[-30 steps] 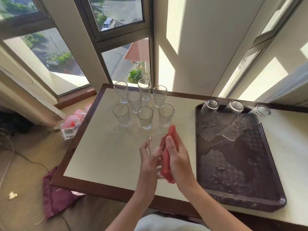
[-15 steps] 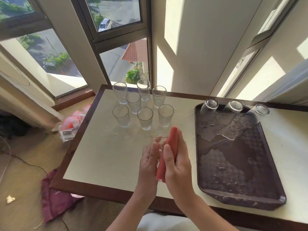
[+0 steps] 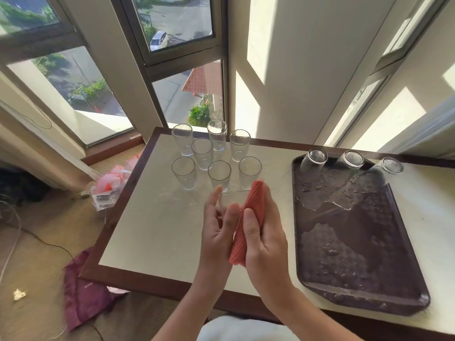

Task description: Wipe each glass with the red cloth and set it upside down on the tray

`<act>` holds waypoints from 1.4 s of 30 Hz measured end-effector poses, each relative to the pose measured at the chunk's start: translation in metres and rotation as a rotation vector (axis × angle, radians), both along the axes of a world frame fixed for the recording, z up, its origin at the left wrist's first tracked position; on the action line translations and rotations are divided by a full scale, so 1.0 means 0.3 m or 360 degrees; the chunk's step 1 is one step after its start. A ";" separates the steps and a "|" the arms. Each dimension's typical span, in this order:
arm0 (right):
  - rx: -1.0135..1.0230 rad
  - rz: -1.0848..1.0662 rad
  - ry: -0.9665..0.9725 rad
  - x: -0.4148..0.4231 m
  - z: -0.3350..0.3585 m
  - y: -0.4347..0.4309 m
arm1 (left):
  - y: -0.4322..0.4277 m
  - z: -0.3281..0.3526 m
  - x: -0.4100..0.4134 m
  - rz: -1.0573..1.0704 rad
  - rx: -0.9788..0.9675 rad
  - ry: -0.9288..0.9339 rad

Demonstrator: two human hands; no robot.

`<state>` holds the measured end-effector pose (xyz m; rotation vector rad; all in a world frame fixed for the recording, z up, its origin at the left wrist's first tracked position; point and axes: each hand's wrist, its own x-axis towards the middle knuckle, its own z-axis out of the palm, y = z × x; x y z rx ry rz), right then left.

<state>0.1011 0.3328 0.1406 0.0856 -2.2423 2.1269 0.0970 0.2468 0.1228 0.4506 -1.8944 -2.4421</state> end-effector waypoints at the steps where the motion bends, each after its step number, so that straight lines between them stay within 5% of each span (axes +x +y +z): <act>1: 0.0031 0.0010 0.0011 -0.011 -0.007 0.003 | -0.004 0.005 -0.001 0.0019 -0.0017 -0.0001; 7: -0.0418 0.0075 -0.0479 -0.080 0.014 0.032 | 0.017 0.022 0.009 -0.0090 -0.0051 -0.0002; 13: 0.0193 -0.0025 0.0050 0.049 -0.026 -0.007 | 0.003 0.028 0.008 0.0013 -0.0002 -0.0113; 19: -0.0294 0.0030 -0.0400 -0.040 0.006 0.032 | 0.018 0.040 0.033 -0.0095 -0.0014 -0.0091; 26: 0.0135 -0.0007 -0.0015 0.051 -0.020 -0.001 | -0.020 0.046 0.019 -0.0230 0.0398 -0.0204; 34: -0.0985 -0.0179 -0.1267 -0.019 -0.001 0.054 | -0.035 0.025 0.018 -0.0069 0.0253 -0.0160; 42: -0.1228 -0.0006 -0.1478 -0.042 -0.024 0.069 | -0.047 0.015 0.042 -0.0101 -0.0180 0.0154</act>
